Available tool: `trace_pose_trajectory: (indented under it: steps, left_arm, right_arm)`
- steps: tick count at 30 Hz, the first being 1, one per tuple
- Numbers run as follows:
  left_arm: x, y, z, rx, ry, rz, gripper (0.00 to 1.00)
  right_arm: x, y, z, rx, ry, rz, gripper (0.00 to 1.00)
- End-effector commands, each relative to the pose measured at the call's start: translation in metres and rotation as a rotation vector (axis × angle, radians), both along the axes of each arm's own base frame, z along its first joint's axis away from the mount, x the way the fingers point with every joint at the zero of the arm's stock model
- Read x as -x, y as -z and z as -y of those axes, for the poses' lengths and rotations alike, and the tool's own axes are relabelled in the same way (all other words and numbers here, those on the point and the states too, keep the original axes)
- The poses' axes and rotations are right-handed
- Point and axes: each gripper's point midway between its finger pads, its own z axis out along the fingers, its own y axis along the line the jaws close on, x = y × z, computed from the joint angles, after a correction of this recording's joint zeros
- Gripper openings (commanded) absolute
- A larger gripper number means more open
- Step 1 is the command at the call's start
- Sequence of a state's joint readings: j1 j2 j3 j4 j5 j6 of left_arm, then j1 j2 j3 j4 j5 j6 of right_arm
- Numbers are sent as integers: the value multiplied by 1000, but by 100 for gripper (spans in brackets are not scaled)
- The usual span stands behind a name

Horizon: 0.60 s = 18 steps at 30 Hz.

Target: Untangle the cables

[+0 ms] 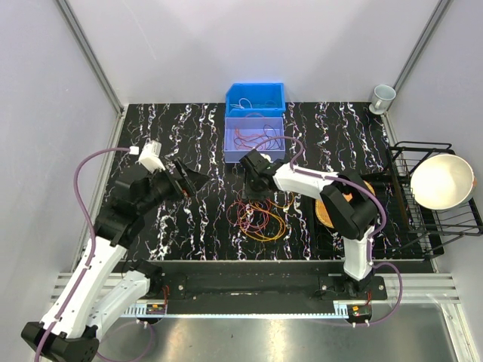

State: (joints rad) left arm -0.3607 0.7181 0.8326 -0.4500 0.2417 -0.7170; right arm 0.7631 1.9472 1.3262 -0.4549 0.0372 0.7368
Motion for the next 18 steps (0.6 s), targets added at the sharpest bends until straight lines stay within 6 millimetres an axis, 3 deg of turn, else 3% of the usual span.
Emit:
trace_pose_trajectory:
  steps: [1,6,13,16,18]
  left_arm:
    - [-2,3,-5,-24,-14,32,99]
    - [-2,11,-6,-35,-20,17,99]
    - [0,16,-7,-43,-19,3,99]
    - [3,19,-8,-42,-20,-3,99]
    - [5,18,-9,-39,-22,2,99]
  right_arm:
    - [-9,-9,-5,-5,7,41,41]
    - [-9,-1,-6,4,3,32,31]
    - [-14,-9,-9,1,-8,52,2]
    - [-22,-39,-17,-31,-28,94,0]
    - [-28,-79,-28,-86,-58,144,0]
